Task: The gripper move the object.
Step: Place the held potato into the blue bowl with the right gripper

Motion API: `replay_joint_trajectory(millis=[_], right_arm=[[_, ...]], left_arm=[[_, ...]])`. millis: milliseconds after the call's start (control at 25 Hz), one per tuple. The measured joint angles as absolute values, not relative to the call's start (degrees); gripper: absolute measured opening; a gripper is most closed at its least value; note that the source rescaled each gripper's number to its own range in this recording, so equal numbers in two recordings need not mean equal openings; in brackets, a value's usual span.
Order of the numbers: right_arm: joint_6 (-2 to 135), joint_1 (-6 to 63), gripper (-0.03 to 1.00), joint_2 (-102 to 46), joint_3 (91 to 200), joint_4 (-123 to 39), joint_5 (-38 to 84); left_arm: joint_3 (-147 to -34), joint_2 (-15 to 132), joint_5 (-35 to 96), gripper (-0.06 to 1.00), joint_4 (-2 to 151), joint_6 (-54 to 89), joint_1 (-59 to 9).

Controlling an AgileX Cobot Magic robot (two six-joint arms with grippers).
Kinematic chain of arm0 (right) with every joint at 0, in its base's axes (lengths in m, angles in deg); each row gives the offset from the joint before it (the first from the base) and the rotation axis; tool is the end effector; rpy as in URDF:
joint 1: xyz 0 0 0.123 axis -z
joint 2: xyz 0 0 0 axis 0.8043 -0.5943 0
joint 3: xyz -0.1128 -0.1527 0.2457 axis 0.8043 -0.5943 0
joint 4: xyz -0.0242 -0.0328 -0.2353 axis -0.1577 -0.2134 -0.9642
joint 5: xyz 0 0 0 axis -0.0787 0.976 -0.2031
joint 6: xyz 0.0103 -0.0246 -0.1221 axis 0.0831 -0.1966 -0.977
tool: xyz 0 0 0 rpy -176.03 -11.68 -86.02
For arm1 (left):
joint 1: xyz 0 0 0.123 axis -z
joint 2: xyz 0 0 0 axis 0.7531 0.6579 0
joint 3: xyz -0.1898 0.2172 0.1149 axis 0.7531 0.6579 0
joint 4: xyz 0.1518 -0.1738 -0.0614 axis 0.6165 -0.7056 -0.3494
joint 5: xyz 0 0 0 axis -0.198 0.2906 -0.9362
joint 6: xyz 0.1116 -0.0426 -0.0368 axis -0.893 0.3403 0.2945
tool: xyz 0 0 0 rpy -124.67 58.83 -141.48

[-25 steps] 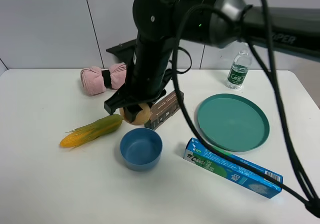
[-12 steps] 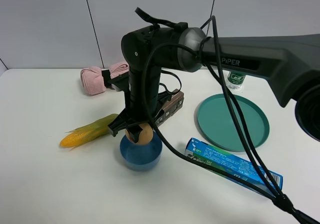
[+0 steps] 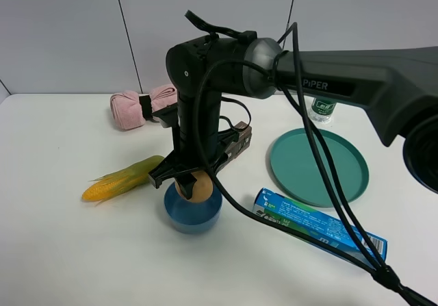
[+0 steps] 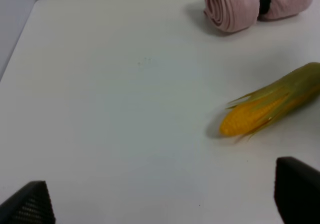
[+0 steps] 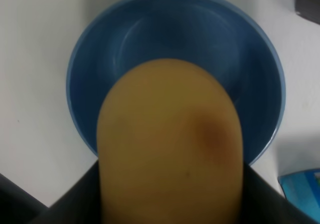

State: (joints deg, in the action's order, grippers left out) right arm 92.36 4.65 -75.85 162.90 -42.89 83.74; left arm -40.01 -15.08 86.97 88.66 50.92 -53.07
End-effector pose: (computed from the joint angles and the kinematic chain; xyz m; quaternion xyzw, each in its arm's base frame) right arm 0.2711 0.3326 0.1903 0.3705 -0.9269 -0.0592 0.0114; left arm -0.0135 0.0010 0.2588 -0.0239 0.8460 0.0337 0.5315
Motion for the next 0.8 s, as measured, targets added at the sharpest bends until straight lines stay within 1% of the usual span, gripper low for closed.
replay_joint_trajectory(millis=[440,480,560,720,760,800], right_arm=[[95.2,4.7,0.0,-75.8,162.9,-42.9,83.7],[95.2,4.7,0.02,-75.8,162.9,-42.9,83.7],[95.2,4.7,0.14,-75.8,162.9,-42.9,83.7],[95.2,4.7,0.62,-75.8,162.9,-42.9,83.7],[95.2,4.7,0.71,-75.8,162.9,-42.6,83.7],[95.2,4.7,0.76,-75.8,162.9,-42.2,83.7]], left_arm=[[-40.0,-15.1,87.0,1.0,88.7,50.9,-53.1],[-40.0,-15.1,87.0,1.0,88.7,50.9,-53.1],[-40.0,-15.1,87.0,1.0,88.7,50.9,-53.1],[-40.0,-15.1,87.0,1.0,88.7,50.9,-53.1],[-40.0,-15.1,87.0,1.0,88.7,50.9,-53.1],[-40.0,-15.1,87.0,1.0,88.7,50.9,-53.1]])
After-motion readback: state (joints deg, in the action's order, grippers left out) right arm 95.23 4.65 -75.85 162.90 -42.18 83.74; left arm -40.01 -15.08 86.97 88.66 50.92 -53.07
